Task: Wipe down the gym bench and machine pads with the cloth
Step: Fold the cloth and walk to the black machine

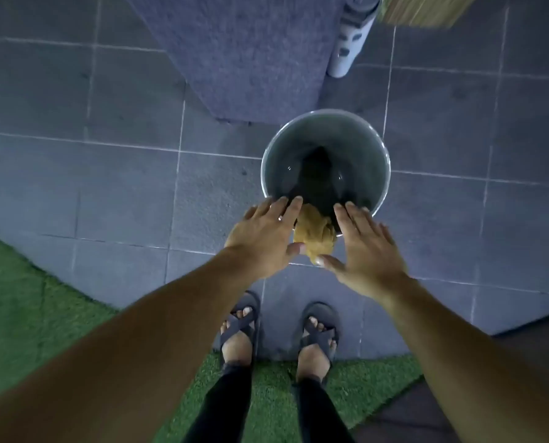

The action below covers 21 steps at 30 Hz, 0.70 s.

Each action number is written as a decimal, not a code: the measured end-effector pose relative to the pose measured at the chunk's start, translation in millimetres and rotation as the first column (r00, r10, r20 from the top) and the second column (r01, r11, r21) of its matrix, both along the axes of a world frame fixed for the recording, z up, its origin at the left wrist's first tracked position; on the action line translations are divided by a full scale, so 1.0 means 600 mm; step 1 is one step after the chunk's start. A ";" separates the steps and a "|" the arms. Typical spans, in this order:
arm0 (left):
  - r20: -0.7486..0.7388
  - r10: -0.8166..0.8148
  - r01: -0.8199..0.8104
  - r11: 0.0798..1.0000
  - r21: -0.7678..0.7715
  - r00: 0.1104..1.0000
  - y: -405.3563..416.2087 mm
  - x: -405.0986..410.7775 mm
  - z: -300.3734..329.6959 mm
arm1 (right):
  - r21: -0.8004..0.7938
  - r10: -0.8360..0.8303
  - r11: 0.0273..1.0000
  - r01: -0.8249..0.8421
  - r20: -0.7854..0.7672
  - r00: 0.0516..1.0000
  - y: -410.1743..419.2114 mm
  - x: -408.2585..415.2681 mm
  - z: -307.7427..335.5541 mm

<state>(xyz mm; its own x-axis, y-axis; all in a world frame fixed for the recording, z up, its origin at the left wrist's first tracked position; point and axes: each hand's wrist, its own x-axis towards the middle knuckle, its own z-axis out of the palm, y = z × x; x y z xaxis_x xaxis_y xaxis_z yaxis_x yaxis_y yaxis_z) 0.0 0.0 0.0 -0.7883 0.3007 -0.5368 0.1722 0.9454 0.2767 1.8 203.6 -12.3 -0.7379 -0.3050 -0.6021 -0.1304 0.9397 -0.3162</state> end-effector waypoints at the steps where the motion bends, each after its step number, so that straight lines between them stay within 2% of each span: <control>1: 0.004 -0.027 0.027 1.000 -0.008 1.000 0.003 -0.002 -0.015 | -0.008 0.021 1.000 -0.021 -0.018 1.000 -0.007 -0.003 -0.013; 3: -0.007 -0.060 0.060 0.998 -0.023 0.998 0.006 -0.002 -0.039 | 0.005 0.071 0.997 -0.071 -0.066 0.995 -0.016 -0.008 -0.034; 7: -0.033 -0.087 0.086 0.996 -0.034 0.996 0.017 0.003 -0.071 | 0.041 0.132 0.991 -0.130 -0.052 0.990 -0.024 -0.002 -0.060; 12: -0.064 -0.078 0.074 0.996 -0.052 0.995 0.025 0.009 -0.091 | 0.002 0.074 0.997 -0.074 -0.148 0.986 -0.030 0.010 -0.079; 21: -0.237 0.072 -0.048 0.993 0.109 0.969 0.030 0.021 -0.077 | -0.114 -0.049 0.993 0.017 -0.284 0.958 -0.028 0.026 -0.075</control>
<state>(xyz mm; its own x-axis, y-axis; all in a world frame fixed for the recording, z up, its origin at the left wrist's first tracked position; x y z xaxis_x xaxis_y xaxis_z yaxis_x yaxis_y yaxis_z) 12.6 17.9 -46.4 -0.9086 0.2922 -0.2985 0.1892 0.9250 0.3296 17.1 186.9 -57.3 -0.8851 -0.3293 -0.3288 -0.1995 0.9069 -0.3711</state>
